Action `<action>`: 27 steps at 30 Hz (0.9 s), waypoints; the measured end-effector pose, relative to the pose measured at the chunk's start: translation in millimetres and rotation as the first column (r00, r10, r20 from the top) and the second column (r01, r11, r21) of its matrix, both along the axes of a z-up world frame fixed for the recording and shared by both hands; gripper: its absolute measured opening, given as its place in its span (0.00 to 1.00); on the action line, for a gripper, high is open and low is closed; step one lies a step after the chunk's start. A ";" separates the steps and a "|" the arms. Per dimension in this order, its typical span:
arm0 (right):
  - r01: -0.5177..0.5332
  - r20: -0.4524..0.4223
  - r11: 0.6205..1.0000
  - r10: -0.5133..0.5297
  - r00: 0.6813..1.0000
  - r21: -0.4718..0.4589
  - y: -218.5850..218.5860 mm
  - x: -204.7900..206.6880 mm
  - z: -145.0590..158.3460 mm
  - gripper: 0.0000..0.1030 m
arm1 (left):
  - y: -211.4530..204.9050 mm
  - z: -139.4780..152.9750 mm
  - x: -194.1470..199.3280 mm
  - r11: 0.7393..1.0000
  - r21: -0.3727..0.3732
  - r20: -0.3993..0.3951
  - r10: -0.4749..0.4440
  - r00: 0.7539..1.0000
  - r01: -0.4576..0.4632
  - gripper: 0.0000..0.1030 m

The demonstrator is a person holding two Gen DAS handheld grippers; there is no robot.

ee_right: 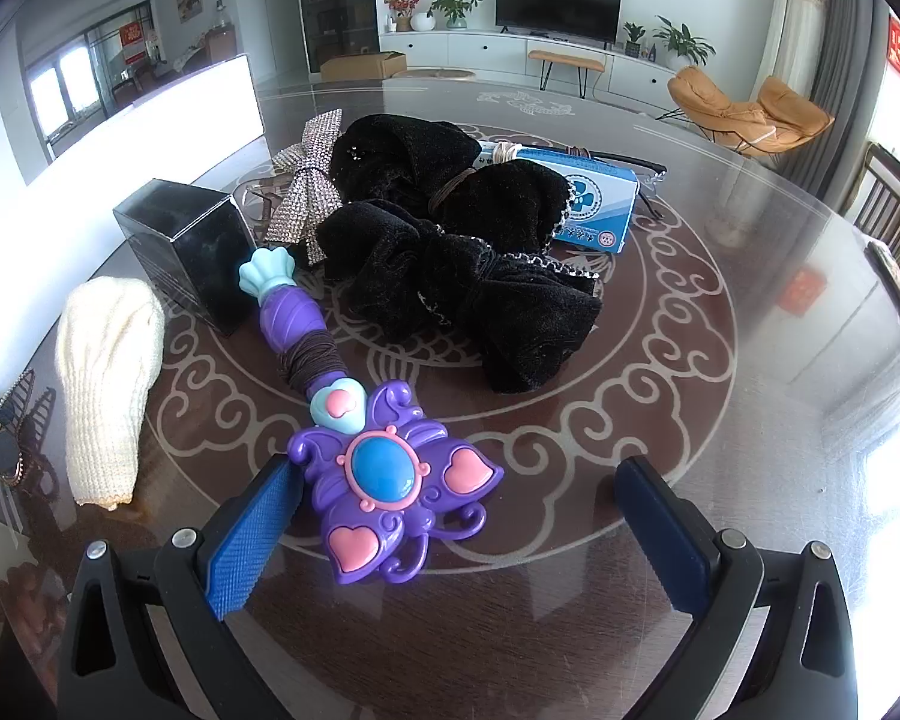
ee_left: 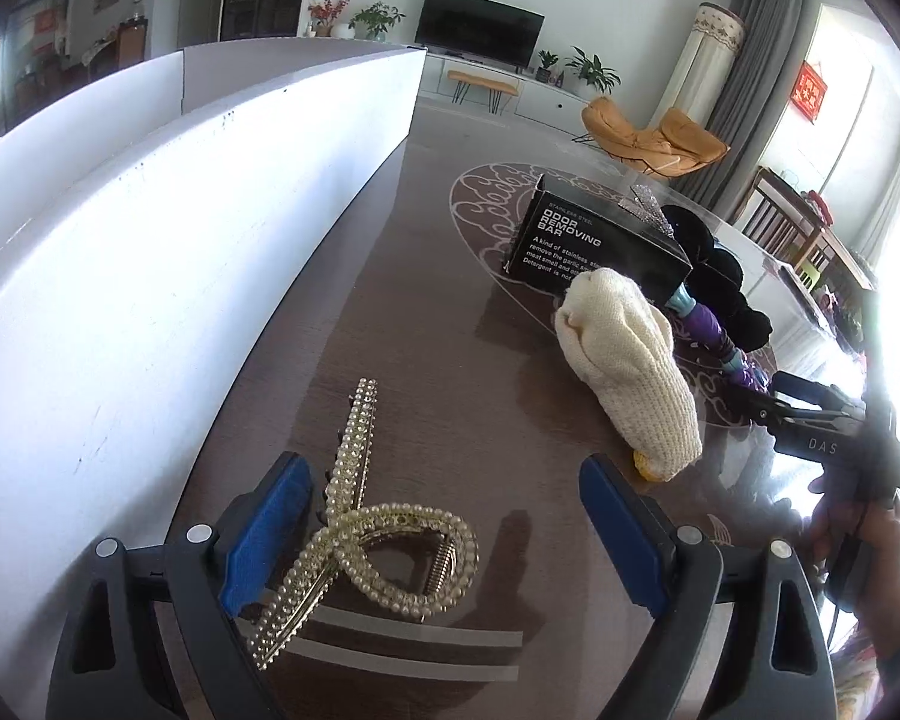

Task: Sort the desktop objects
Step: 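Grasp the pearl claw clip with the left gripper and lift it, then grasp the cream knitted item with the right gripper while the left gripper holds the clip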

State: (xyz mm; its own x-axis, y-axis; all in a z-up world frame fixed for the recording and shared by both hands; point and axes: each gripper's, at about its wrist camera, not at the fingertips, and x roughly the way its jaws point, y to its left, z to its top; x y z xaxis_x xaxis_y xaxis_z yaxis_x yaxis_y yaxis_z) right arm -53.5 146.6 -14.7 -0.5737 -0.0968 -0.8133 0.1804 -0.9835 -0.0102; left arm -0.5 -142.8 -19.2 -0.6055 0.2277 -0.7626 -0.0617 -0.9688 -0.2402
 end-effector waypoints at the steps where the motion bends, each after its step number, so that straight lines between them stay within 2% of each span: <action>1: 0.000 0.000 1.000 0.000 1.000 0.000 0.0 0.0 0.0 1.00 | -0.2 0.8 -2.4 1.000 0.013 -0.011 -0.015 1.000 0.015 0.92; 4: 0.000 0.000 1.000 0.000 1.000 0.000 0.1 0.0 0.0 1.00 | 5.2 2.0 -6.6 0.991 0.073 -0.008 -0.111 0.994 0.111 0.92; 7: 0.000 0.000 1.000 0.000 1.000 0.000 0.1 0.0 0.0 1.00 | 9.6 1.4 -4.4 0.946 0.218 -0.009 -0.243 0.970 0.239 0.92; 9: 0.000 0.000 1.000 0.000 1.000 0.000 0.0 0.1 0.1 1.00 | 7.3 2.5 -4.3 0.935 0.254 0.002 -0.257 0.966 0.248 0.92; 12: 0.000 0.000 1.000 0.000 1.000 0.000 0.3 0.0 0.0 1.00 | 0.0 2.7 -1.2 0.934 0.257 0.009 -0.260 0.966 0.249 0.94; 14: 0.000 0.000 1.000 0.000 1.000 0.000 0.3 0.0 0.0 1.00 | 3.5 3.0 2.9 0.931 0.211 0.007 -0.305 0.952 0.297 0.94; 16: 0.000 0.000 1.000 0.000 1.000 0.000 0.3 0.1 0.1 1.00 | 14.1 3.6 9.2 0.924 0.119 0.007 -0.366 0.931 0.363 0.94; 20: 0.000 0.000 1.000 0.000 1.000 0.000 0.1 0.3 0.1 1.00 | 42.4 -0.2 24.0 0.862 -0.065 -0.003 -0.503 0.864 0.502 0.94; 23: 0.000 0.000 1.000 0.000 1.000 0.000 0.3 0.2 0.0 1.00 | 55.7 -3.0 31.9 0.813 -0.147 -0.003 -0.569 0.822 0.563 0.92; 24: 0.000 0.000 1.000 0.000 1.000 0.000 0.3 0.2 0.0 1.00 | 57.7 -2.6 34.3 0.806 -0.164 -0.004 -0.577 0.817 0.569 0.88; 25: 0.000 0.000 1.000 0.000 1.000 0.000 0.2 0.3 0.0 1.00 | 57.9 -1.5 36.6 0.809 -0.183 -0.012 -0.570 0.822 0.558 0.74; 26: 0.000 0.000 1.000 0.000 1.000 0.000 0.1 0.4 0.1 1.00 | 56.3 -0.2 37.8 0.821 -0.194 -0.024 -0.551 0.834 0.537 0.59; 27: 0.000 0.000 1.000 0.000 1.000 0.000 0.3 0.2 0.0 1.00 | 52.5 1.1 37.7 0.841 -0.180 -0.035 -0.524 0.851 0.511 0.54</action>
State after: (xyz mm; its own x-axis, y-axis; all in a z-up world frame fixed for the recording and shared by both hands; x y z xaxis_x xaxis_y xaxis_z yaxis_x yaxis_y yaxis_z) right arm -53.3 146.9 -14.7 -0.5737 -0.0969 -0.8133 0.1806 -0.9835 -0.0102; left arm 37.2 -90.3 -18.1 -0.4932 0.4060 -0.7694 -0.5770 -0.8146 -0.0600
